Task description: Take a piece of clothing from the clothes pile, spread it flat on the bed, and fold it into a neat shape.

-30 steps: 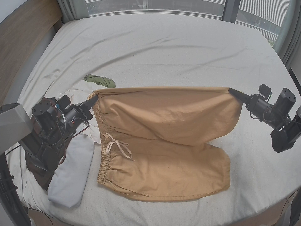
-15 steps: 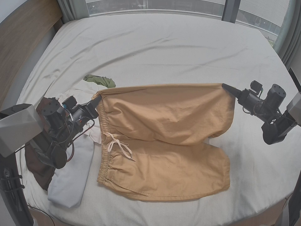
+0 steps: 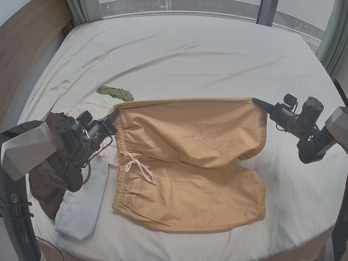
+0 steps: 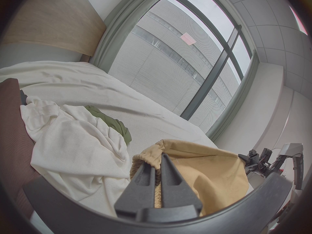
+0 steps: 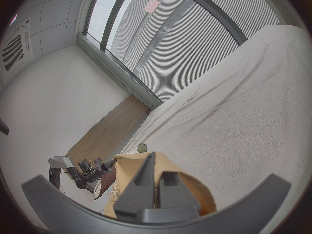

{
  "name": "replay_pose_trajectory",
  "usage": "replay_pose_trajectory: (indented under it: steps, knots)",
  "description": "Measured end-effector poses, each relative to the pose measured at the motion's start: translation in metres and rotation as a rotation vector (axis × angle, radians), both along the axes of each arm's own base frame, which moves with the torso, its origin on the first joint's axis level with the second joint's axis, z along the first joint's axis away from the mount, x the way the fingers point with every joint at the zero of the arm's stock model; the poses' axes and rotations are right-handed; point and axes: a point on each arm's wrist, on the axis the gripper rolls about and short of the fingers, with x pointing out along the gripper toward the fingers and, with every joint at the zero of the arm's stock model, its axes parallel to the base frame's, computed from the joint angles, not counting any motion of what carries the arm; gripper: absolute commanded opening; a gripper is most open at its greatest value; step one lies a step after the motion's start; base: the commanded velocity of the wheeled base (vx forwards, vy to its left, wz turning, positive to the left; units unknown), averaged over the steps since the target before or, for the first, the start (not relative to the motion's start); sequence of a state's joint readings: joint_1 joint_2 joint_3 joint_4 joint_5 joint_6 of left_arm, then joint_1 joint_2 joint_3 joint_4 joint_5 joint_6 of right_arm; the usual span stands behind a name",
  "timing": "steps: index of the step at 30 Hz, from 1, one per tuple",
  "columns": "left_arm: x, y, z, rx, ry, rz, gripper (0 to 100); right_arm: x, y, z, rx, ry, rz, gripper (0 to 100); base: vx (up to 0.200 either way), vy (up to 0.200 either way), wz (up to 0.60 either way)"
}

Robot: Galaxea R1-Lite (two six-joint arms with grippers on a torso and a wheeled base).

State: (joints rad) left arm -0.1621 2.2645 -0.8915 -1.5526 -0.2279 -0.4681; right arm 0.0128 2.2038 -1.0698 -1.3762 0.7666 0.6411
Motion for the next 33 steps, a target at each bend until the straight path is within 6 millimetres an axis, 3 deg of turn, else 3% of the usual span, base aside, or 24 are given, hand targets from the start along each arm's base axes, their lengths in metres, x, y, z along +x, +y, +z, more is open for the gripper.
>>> replay_pose_trajectory:
  steps: [14, 15, 19, 20, 27, 33]
  knots:
    - [0.009, -0.002, -0.004, -0.007, -0.011, -0.004, 0, 0.009, -0.001, -0.001, 0.002, -0.010, -0.008, 0, 0.000, 0.000, 0.00]
    - [0.009, -0.002, -0.003, -0.007, -0.013, -0.004, 100, 0.010, -0.001, -0.001, 0.002, -0.010, -0.008, 0, 0.000, 0.000, 0.00]
    - [0.012, -0.002, -0.002, -0.009, -0.022, -0.003, 100, 0.011, -0.001, -0.002, 0.002, -0.010, -0.008, 0, 0.000, 0.000, 0.00]
    - [0.012, -0.002, -0.002, -0.009, -0.024, -0.003, 100, 0.012, -0.001, -0.003, 0.002, -0.012, -0.007, 100, 0.000, 0.000, 0.00]
    - [0.014, -0.002, -0.005, -0.006, -0.022, 0.000, 100, 0.018, -0.001, -0.001, 0.022, -0.028, -0.060, 100, 0.000, 0.000, 0.00]
    - [0.015, -0.001, -0.008, 0.003, -0.018, 0.007, 100, 0.012, -0.001, -0.007, 0.025, -0.002, -0.062, 100, 0.000, 0.000, 0.00]
